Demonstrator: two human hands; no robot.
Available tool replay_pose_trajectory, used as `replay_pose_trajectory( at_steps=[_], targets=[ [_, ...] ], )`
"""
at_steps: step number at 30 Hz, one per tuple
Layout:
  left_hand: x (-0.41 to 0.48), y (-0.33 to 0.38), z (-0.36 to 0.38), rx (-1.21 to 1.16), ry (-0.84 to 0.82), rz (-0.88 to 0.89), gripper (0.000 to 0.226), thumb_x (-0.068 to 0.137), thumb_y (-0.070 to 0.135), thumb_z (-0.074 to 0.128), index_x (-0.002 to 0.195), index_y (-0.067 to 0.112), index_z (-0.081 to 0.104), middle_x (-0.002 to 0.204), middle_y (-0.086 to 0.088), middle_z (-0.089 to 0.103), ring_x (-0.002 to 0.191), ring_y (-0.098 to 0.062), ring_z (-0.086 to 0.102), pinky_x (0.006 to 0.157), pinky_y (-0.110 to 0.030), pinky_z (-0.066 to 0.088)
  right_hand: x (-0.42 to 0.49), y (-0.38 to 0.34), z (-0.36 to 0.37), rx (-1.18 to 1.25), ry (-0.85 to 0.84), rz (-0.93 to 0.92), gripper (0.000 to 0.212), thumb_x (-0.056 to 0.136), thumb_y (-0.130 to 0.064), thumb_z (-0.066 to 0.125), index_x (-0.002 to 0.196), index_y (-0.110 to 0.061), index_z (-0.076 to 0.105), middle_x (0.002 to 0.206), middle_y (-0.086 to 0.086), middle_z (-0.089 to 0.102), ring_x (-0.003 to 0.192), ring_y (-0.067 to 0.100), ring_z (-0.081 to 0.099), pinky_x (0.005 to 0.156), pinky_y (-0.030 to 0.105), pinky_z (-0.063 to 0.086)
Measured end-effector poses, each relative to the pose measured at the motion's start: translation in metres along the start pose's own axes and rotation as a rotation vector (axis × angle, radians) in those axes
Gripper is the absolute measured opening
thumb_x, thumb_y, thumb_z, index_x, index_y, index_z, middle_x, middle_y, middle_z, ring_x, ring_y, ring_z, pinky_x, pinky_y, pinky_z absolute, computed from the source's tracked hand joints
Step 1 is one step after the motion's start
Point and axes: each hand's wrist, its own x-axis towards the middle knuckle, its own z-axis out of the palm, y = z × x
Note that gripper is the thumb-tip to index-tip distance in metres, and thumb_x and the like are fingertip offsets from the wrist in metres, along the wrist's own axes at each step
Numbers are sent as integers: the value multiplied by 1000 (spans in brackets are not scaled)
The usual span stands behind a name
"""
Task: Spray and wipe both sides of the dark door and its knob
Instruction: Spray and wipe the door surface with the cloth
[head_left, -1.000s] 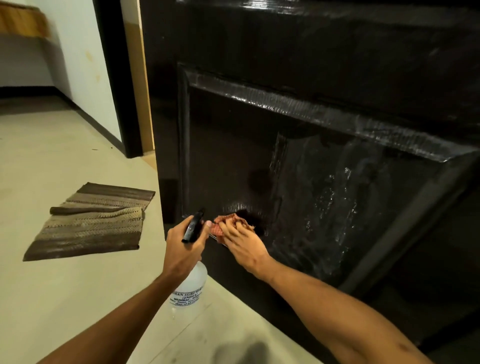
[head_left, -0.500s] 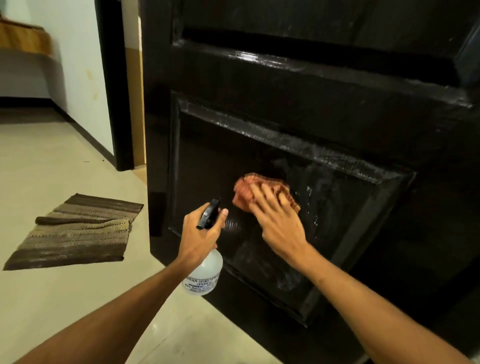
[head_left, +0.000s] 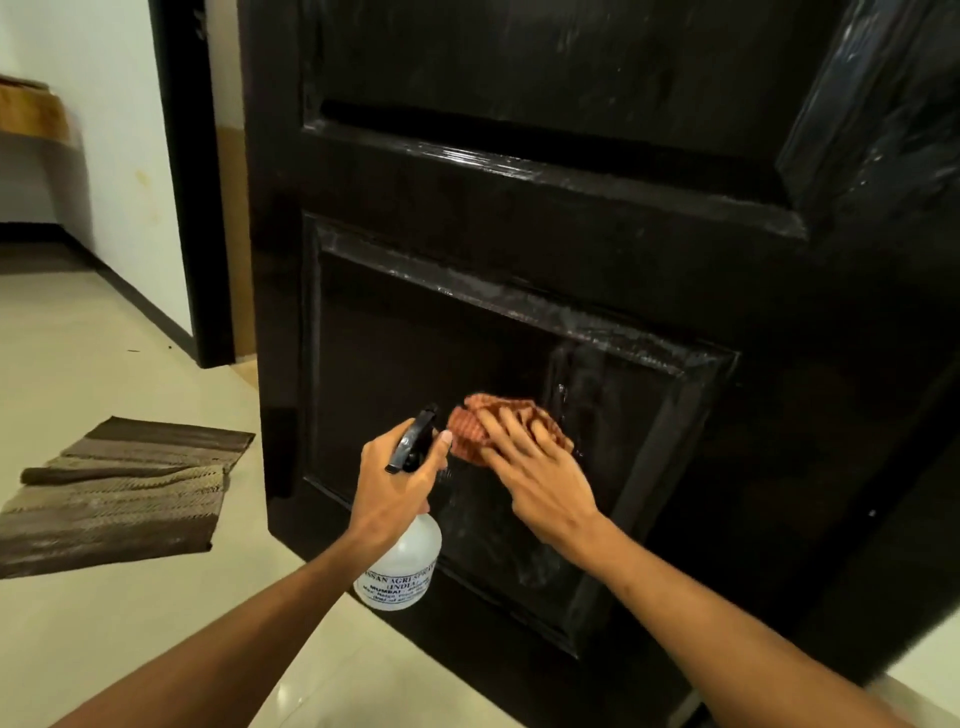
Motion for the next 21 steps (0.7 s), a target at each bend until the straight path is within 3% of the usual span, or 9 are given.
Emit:
replay_pose_trajectory(
  at_steps=[2, 8, 14, 18, 21],
  targets=[
    [-4, 3, 8, -22, -34, -2, 15, 99, 24, 71, 88, 14, 68, 77, -10, 72, 46, -12, 60, 43, -26, 48, -14, 8, 1, 14, -27, 6, 74, 77, -13, 52, 150, -22, 48, 172, 9, 3, 157, 28, 14, 118, 45, 18],
    [-5, 4, 30, -64, -67, -22, 16, 99, 25, 71, 89, 14, 68, 78, -9, 72, 47, -14, 61, 44, -29, 50, -13, 55, -35, 58, 221, 398, 72, 79, -12, 55, 149, -24, 47, 172, 5, 12, 156, 29, 14, 118, 48, 17],
    [-4, 10, 51, -94, -102, 2, 12, 99, 25, 72, 92, 15, 70, 76, -9, 73, 45, -12, 60, 41, -29, 47, -49, 39, -9, -30, 88, 216, 81, 75, -11, 58, 153, -26, 45, 172, 5, 15, 156, 26, 19, 116, 43, 16],
    [-3, 9, 56, -95, -109, -8, 16, 99, 27, 72, 92, 13, 70, 77, -10, 73, 46, -10, 59, 41, -28, 47, -38, 73, -36, 9, 235, 473, 69, 84, -12, 48, 151, -28, 45, 172, 3, 13, 156, 29, 19, 118, 48, 18],
    [-15, -4, 63, -95, -117, -12, 17, 100, 26, 72, 90, 12, 70, 71, -4, 71, 45, -9, 59, 41, -28, 47, -57, 55, -13, 3, 273, 493, 65, 88, -9, 45, 151, -26, 44, 172, 4, 9, 156, 29, 11, 121, 49, 16]
  ],
)
